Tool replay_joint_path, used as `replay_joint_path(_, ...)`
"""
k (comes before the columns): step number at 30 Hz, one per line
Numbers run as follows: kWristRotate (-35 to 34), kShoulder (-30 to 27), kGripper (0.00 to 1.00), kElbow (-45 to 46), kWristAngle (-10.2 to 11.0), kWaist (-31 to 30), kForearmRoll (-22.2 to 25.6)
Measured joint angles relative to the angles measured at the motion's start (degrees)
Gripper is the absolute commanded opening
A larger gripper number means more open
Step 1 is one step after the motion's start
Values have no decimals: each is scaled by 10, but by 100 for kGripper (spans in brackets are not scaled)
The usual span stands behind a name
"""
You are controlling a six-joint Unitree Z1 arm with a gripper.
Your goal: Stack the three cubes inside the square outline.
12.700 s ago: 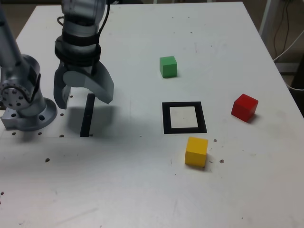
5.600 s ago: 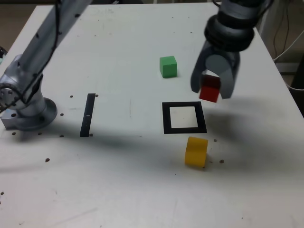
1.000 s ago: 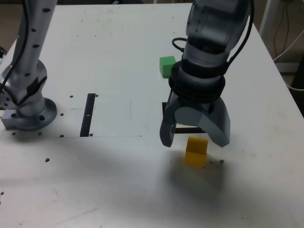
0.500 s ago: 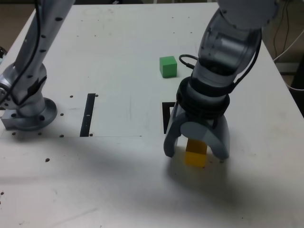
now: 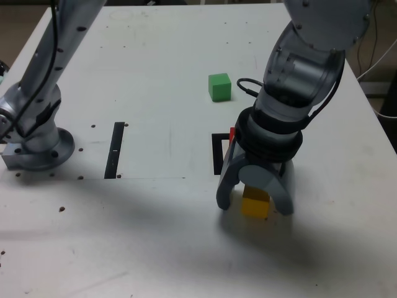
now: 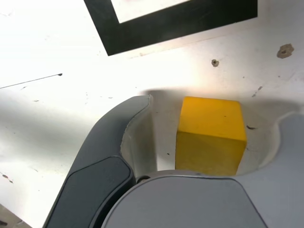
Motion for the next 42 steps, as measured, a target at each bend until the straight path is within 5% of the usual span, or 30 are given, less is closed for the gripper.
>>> replay_joint_path(31, -3, -3, 46, -2, 13, 0, 1)
replay_joint_path(42, -7, -69, 46, -13, 39, 1, 60)
